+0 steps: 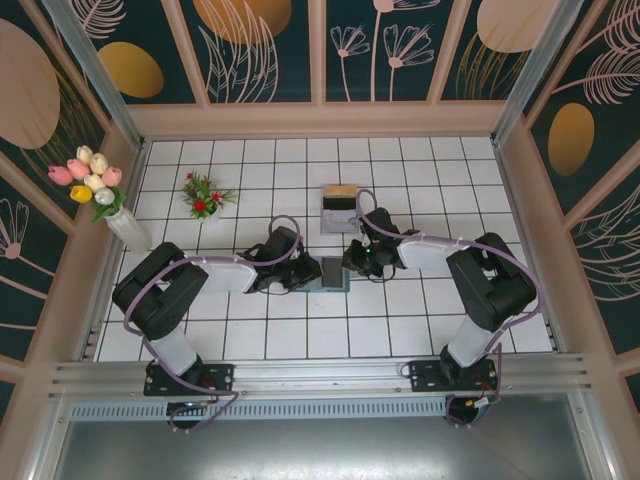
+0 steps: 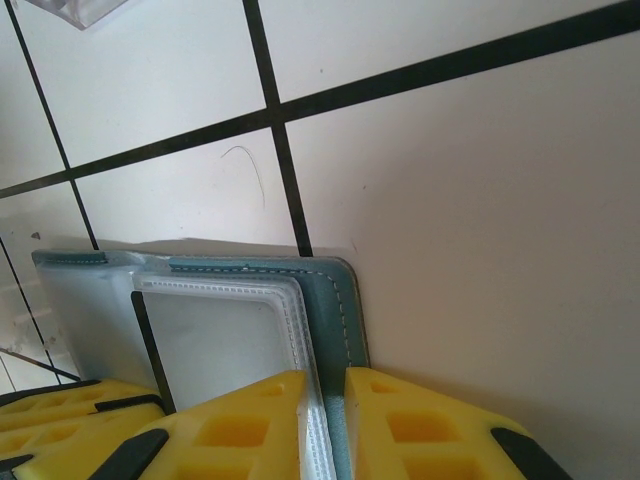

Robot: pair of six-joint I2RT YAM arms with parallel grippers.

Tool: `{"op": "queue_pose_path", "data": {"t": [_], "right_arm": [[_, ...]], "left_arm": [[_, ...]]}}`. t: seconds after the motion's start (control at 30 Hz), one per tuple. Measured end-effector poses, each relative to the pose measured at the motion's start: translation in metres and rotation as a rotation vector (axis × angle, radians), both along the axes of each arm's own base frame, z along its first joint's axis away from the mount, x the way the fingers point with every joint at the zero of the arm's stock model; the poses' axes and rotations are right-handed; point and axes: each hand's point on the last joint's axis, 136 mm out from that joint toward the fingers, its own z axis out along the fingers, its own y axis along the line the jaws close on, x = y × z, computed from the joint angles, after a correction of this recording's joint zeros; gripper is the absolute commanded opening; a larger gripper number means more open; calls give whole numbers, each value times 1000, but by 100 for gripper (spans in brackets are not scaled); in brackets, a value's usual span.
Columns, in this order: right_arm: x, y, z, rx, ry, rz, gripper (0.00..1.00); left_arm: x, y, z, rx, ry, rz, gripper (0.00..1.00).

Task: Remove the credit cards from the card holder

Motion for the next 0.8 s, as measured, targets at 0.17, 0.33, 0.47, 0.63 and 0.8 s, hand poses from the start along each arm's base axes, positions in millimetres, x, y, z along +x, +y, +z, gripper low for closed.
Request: {"op": "queue_pose_path", "data": {"t": [0.17,0.33,0.47,0.63,0.8], "right_arm": [[0,0,0,0,0,-1,21],[0,0,0,1,-1,0,20],[0,0,0,1,-1,0,20],[0,0,0,2,-1,1,20],[0,0,0,-1,-8,14,20]], "left_arm": [[0,-1,-1,0,1,-5,14],[-1,-2,-1,-8,1,-11,13],[0,-3,0,-14,-1,-13,13],[0,-4,0,-18,-1,-16,14],[0,-6,1,-28,-1,-21,14]]}}
